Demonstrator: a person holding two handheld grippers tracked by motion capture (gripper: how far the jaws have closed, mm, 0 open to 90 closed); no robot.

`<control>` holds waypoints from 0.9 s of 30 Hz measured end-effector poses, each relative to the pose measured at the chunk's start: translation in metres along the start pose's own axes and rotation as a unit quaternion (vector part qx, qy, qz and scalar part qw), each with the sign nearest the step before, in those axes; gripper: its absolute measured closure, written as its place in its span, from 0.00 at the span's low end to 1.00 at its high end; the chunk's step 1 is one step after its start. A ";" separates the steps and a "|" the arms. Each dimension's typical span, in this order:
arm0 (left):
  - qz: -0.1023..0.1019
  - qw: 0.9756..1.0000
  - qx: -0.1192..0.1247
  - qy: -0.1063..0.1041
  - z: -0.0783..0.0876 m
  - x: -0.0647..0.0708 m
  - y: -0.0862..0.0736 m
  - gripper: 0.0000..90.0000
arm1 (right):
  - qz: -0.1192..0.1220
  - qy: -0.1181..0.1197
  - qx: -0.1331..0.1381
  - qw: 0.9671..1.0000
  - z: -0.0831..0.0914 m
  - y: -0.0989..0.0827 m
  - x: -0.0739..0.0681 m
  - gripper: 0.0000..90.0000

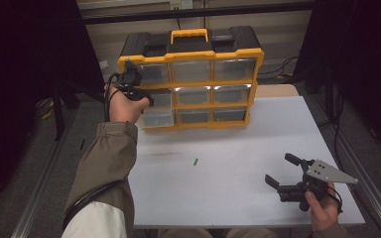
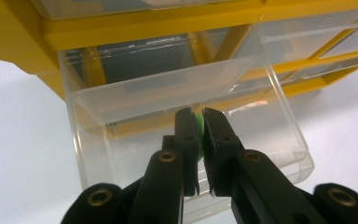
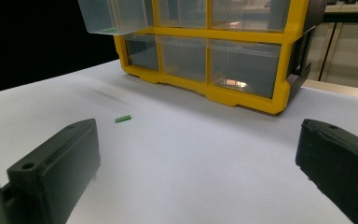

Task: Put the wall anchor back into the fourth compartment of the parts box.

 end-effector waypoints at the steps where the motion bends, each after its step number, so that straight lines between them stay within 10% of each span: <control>1: -0.001 1.000 -0.004 0.002 -0.001 0.000 -0.001 0.94 | 0.000 0.000 0.000 1.000 0.000 0.000 0.000 0.00; 27: -0.009 0.999 0.007 -0.036 0.009 0.015 0.003 0.82 | -0.002 0.002 -0.001 1.000 0.000 0.000 -0.001 0.00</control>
Point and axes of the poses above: each handheld gripper's, and its own axes: z roughly backward along the jaws, y roughly out of its top, x roughly to its right, the point moved 5 cm from there along -z, roughly forward along the jaws, and after that the axes turned 7 degrees about z, right-handed, at the moved point
